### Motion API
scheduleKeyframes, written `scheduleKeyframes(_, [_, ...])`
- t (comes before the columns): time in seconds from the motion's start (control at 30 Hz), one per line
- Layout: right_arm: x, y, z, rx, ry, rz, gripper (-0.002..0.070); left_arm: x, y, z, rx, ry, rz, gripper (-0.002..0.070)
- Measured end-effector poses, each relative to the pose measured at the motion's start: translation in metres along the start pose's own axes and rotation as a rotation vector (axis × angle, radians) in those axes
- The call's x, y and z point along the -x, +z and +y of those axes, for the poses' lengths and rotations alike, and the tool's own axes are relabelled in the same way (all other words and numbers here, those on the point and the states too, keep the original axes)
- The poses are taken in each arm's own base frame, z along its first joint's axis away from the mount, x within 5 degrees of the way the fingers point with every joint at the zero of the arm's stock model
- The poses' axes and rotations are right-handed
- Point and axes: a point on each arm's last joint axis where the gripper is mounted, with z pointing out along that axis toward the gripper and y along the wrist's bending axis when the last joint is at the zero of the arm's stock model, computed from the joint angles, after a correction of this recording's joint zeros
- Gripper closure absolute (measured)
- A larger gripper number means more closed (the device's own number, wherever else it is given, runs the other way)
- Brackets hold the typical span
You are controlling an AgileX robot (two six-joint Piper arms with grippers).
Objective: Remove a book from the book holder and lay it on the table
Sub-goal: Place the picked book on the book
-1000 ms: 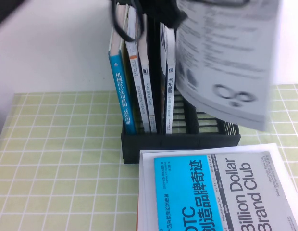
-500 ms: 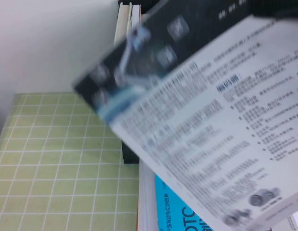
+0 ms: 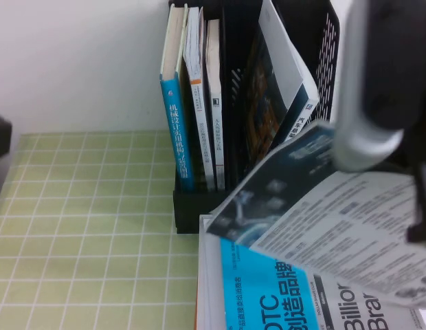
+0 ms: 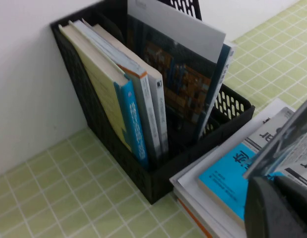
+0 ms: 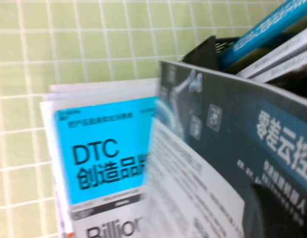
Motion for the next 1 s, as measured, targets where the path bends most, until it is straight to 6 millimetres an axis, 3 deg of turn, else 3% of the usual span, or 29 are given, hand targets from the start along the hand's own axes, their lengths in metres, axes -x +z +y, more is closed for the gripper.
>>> scheduleKeyframes(0.17, [0.026, 0.034, 0.03, -0.034, -0.157, 0.115, 0.065, -0.025, -0.002, -0.001, -0.004, -0.084, -0.022, 0.0678])
scheduleKeyframes(0.37, [0.032, 0.087, 0.071, -0.19, -0.294, 0.297, 0.065, -0.032, -0.014, -0.001, -0.007, -0.115, -0.067, 0.0678])
scheduleKeyframes(0.57, [0.028, 0.12, 0.102, -0.322, -0.373, 0.337, 0.065, -0.032, -0.018, -0.001, -0.008, -0.118, -0.083, 0.0678])
scheduleKeyframes(1.0, [-0.002, 0.182, 0.143, -0.215, -0.269, 0.27, 0.065, -0.034, -0.017, -0.002, -0.009, -0.124, -0.068, 0.0678])
